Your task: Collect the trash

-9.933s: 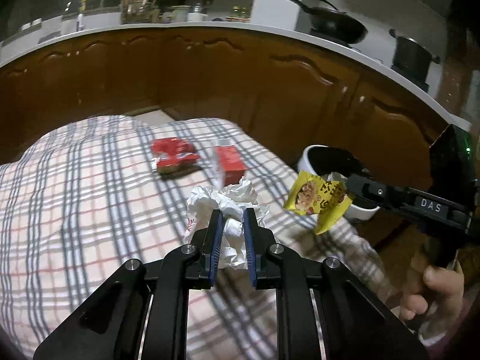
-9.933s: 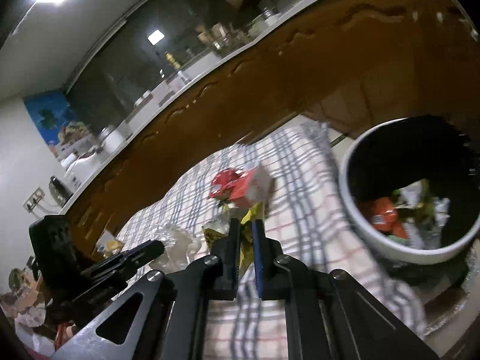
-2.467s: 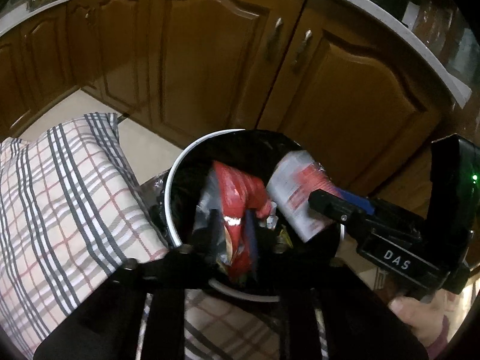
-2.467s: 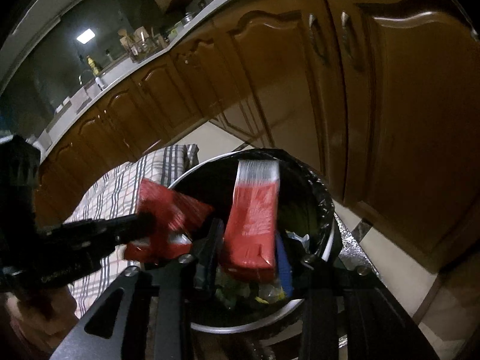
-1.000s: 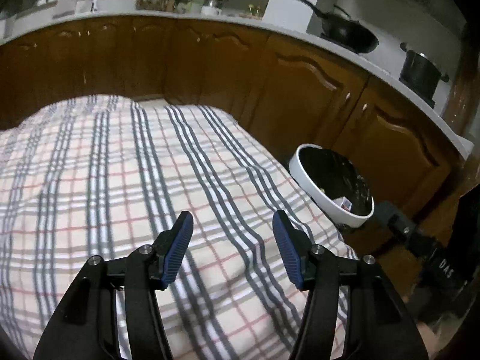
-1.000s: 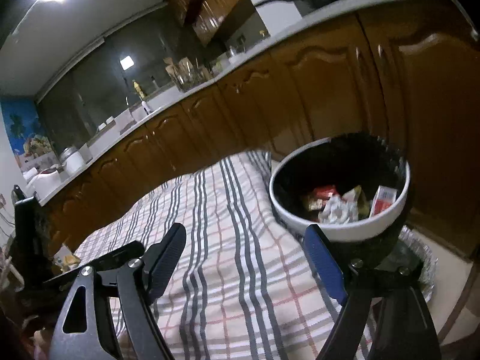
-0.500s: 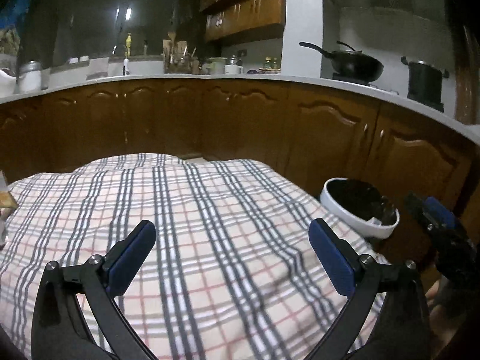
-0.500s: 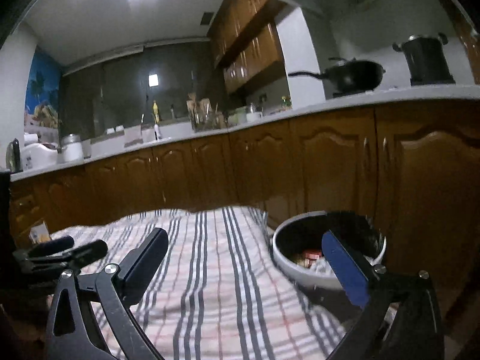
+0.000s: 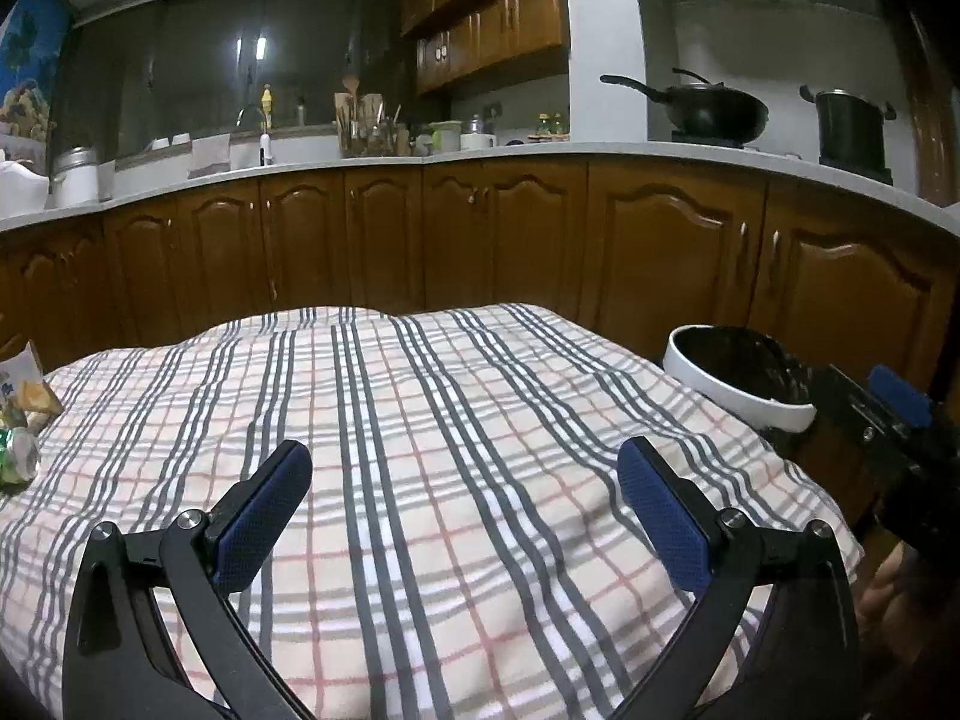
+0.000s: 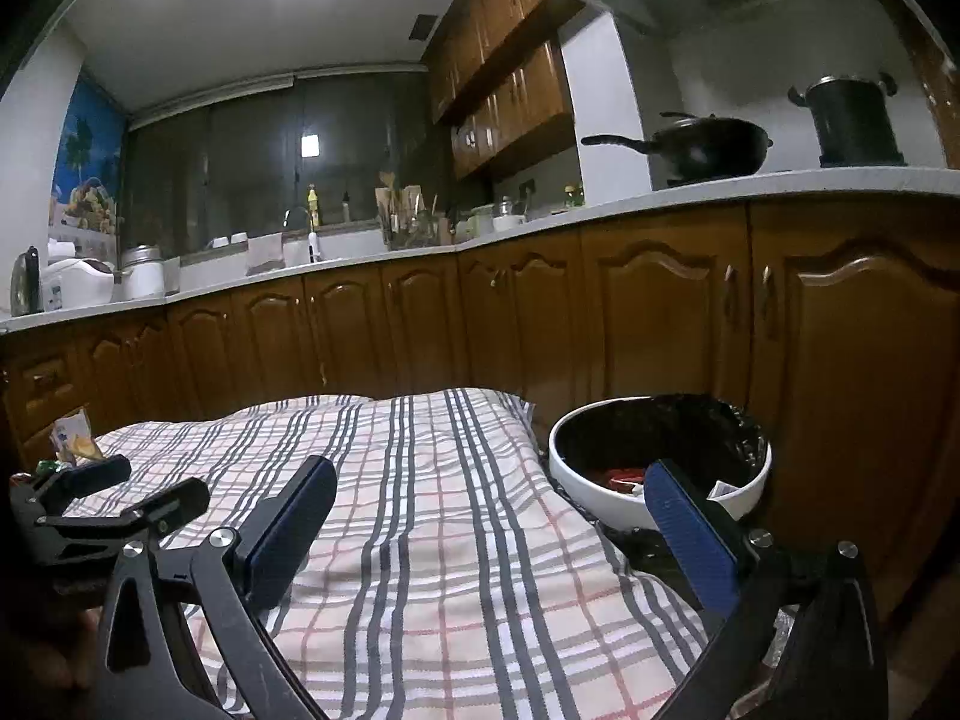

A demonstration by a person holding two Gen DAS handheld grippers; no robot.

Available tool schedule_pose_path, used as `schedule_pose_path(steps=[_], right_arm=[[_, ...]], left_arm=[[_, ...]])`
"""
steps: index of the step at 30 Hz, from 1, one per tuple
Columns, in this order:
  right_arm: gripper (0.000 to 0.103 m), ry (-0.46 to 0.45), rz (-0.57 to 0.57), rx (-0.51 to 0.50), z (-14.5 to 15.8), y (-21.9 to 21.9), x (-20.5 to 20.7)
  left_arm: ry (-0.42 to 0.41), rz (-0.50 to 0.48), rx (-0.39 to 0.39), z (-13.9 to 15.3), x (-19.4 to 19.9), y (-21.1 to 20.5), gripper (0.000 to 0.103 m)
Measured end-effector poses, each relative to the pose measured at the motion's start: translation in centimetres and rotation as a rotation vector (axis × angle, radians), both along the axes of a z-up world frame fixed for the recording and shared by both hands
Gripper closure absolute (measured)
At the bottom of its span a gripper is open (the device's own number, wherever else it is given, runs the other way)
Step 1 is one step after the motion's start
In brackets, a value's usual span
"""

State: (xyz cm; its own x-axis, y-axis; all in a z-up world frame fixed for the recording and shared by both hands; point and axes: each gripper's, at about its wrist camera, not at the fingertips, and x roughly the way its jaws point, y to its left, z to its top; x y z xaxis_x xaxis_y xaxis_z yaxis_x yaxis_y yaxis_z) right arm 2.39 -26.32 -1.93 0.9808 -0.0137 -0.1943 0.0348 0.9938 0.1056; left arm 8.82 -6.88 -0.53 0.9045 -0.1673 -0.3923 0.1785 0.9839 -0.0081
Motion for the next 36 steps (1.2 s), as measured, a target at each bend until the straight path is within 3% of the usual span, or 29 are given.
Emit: schedule_pose_path(steps=[36], right_arm=[[0.0, 0.01, 0.025, 0.037, 0.3, -0.1, -0.7]], left_arm=[[-0.05, 0.046, 0.029, 1.0, -1.5, -0.2, 0.0]])
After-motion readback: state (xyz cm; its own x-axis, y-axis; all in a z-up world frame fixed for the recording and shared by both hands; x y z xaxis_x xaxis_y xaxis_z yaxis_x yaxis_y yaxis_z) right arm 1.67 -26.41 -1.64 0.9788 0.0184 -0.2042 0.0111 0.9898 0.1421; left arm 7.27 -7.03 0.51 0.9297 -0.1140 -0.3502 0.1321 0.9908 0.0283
